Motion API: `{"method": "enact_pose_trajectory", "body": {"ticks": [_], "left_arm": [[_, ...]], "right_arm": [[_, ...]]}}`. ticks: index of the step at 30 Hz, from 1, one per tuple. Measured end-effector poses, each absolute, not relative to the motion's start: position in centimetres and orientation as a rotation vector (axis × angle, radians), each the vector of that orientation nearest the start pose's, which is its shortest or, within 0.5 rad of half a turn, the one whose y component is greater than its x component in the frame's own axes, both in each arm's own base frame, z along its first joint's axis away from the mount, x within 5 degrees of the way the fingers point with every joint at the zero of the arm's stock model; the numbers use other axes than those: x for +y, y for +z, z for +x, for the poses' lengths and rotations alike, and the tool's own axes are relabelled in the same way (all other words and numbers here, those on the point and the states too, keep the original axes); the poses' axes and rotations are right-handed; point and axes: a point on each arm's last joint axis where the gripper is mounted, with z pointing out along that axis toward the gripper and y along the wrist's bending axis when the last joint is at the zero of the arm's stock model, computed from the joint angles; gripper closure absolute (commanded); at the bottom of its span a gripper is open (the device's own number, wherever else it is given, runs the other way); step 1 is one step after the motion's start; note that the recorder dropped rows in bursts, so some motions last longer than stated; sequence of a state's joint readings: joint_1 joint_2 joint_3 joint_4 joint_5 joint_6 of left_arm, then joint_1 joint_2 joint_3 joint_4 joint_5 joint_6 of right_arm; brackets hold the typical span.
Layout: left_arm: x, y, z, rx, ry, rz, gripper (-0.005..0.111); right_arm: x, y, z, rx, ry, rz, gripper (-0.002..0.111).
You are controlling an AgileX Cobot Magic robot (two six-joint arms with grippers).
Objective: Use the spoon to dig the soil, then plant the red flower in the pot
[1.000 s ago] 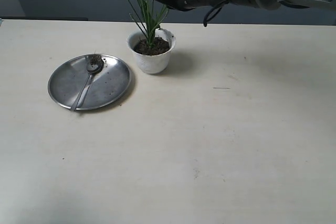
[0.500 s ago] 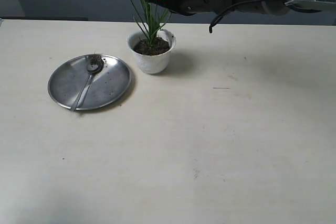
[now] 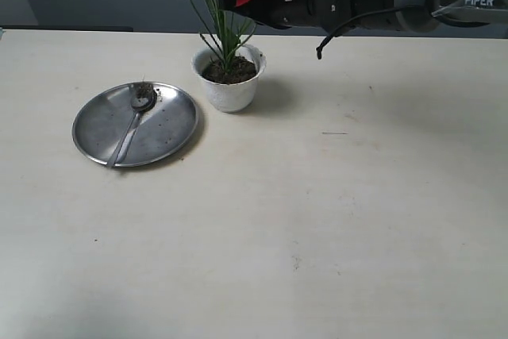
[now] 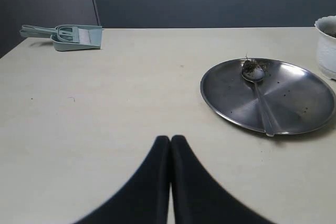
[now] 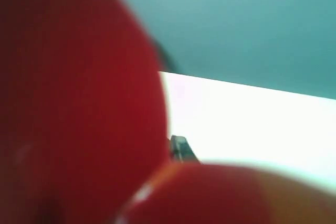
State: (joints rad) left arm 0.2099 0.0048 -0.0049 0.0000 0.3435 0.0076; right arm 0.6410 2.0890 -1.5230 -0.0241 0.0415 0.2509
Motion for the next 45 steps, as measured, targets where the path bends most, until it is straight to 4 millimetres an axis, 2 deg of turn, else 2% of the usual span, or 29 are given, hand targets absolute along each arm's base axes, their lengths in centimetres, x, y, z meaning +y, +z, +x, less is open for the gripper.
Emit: {"method": "enact_pose_trajectory", "body": {"ticks": [7, 45], "left_arm": [[1.1, 18.4, 5.2, 1.820, 0.153, -0.185, 0.106], [1.1, 18.4, 5.2, 1.820, 0.153, -0.185, 0.106]], "right_arm": [[29.2, 19.9, 39.2, 2.079, 0.525, -0.434, 0.109], [28.7, 18.7, 39.7, 2.112, 0.510, -0.415, 0.109]]}}
